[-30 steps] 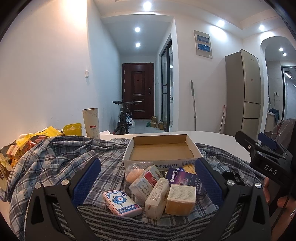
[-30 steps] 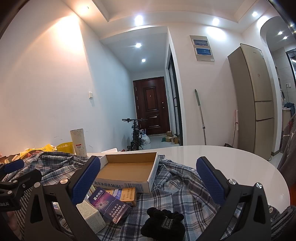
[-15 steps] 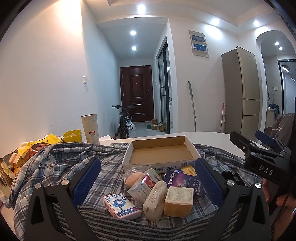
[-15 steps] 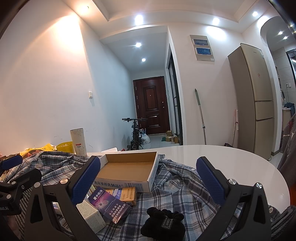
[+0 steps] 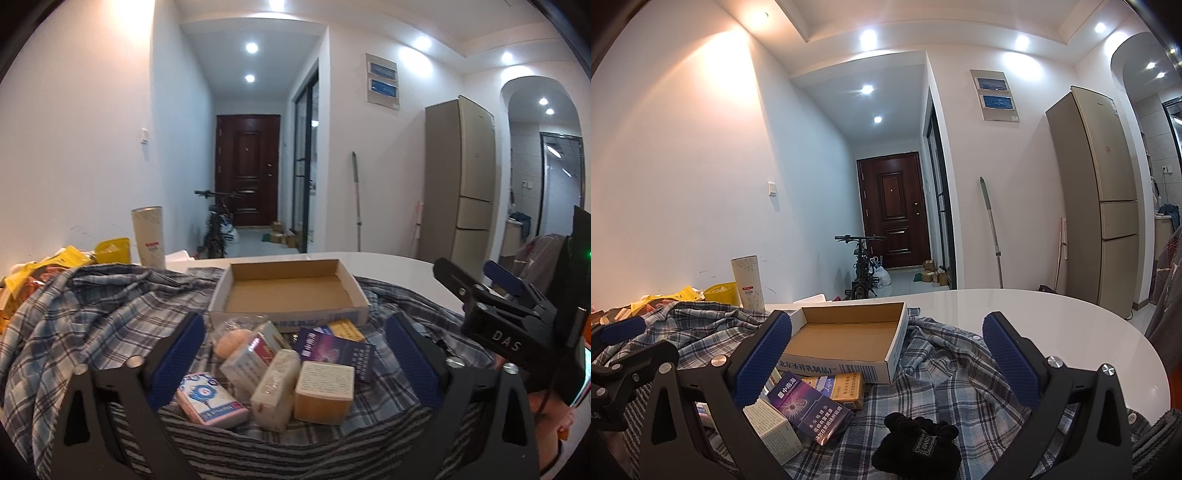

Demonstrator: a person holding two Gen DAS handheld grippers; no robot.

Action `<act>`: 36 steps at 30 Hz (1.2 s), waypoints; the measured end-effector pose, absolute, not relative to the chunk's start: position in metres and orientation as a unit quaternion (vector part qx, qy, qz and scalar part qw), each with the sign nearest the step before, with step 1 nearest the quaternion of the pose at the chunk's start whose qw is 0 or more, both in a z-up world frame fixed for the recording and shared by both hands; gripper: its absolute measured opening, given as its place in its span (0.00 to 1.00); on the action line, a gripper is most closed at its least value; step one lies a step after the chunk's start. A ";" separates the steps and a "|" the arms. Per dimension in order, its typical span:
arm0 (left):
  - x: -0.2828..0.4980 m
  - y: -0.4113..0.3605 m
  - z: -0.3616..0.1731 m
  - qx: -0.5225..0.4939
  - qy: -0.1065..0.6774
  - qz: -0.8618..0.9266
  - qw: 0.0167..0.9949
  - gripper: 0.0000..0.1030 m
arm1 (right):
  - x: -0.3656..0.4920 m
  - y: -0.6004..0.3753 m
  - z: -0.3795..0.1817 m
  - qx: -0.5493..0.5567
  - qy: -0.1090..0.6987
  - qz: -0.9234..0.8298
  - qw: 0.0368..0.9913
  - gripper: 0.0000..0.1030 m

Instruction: Organize objects

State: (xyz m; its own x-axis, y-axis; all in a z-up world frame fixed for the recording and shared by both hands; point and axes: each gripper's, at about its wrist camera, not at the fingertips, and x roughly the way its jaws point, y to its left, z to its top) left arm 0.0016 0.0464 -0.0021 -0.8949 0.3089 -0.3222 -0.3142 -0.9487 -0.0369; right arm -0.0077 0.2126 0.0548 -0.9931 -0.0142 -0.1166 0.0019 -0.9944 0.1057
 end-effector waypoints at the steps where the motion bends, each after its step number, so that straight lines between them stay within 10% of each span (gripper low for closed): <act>1: 0.001 0.048 -0.003 -0.169 0.011 0.972 0.166 0.89 | -0.008 0.213 0.055 0.058 -0.053 -0.997 0.004 1.00; 9: -0.005 0.066 -0.014 -0.207 0.048 0.964 0.160 0.89 | -0.008 0.213 0.055 0.058 -0.053 -0.997 0.004 1.00; 23: -0.046 0.078 -0.050 -0.344 0.035 0.915 0.208 0.50 | -0.008 0.214 0.056 0.057 -0.056 -0.997 0.004 1.00; 32: -0.060 0.077 -0.055 -0.367 0.036 0.906 0.207 0.51 | -0.008 0.216 0.056 0.055 -0.060 -0.997 0.006 1.00; 36: -0.059 0.083 -0.055 -0.365 0.051 0.904 0.216 0.71 | -0.008 0.216 0.056 0.056 -0.060 -0.997 0.006 1.00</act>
State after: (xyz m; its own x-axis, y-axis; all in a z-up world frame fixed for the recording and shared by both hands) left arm -0.0593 0.0832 -0.0547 -0.6401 0.3536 -0.6821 -0.4279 -0.9014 -0.0657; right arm -0.0078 0.2158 0.0558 -0.9937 -0.0190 -0.1101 0.0056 -0.9926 0.1209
